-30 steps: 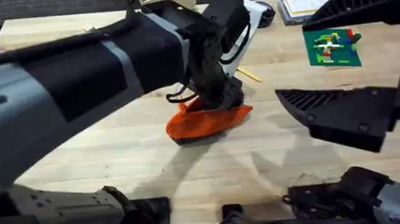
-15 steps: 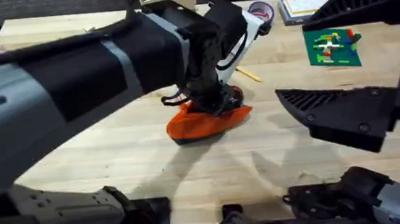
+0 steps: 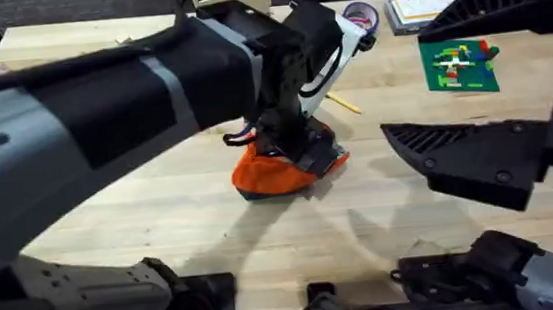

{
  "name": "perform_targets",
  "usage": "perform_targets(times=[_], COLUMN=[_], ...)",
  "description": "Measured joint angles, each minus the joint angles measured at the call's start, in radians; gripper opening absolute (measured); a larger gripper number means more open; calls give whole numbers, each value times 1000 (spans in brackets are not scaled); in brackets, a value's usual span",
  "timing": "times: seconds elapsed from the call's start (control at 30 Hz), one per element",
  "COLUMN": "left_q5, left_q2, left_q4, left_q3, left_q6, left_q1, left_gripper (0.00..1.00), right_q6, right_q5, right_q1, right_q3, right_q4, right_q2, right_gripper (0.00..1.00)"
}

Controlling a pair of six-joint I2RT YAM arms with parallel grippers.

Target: Unzip the bag, pick up the pens from the table one at a time and place them inside, then zip the bag closed.

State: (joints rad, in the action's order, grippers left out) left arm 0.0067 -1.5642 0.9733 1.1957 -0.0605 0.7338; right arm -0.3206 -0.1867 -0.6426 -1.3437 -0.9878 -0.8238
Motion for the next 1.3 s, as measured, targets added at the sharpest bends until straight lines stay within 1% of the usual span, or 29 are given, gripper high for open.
perform_targets(times=[0.83, 0.93, 1.17, 1.3], left_q5=[-5, -10, -28, -30], left_q2=[8, 49, 189, 247], left_q4=[0, -5, -16, -16], left_q3=[0, 0, 0, 0], left_q6=[0, 0, -14, -16], left_q1=[1, 1, -1, -22], left_gripper=[992, 992, 994, 993], right_q6=[0, 0, 1, 3], right_q5=[0, 0, 0, 12], right_q1=[0, 0, 0, 0], right_q3=[0, 0, 0, 0], right_q4=[0, 0, 1, 7], right_q2=[0, 0, 0, 0], right_gripper=[997, 997, 997, 997])
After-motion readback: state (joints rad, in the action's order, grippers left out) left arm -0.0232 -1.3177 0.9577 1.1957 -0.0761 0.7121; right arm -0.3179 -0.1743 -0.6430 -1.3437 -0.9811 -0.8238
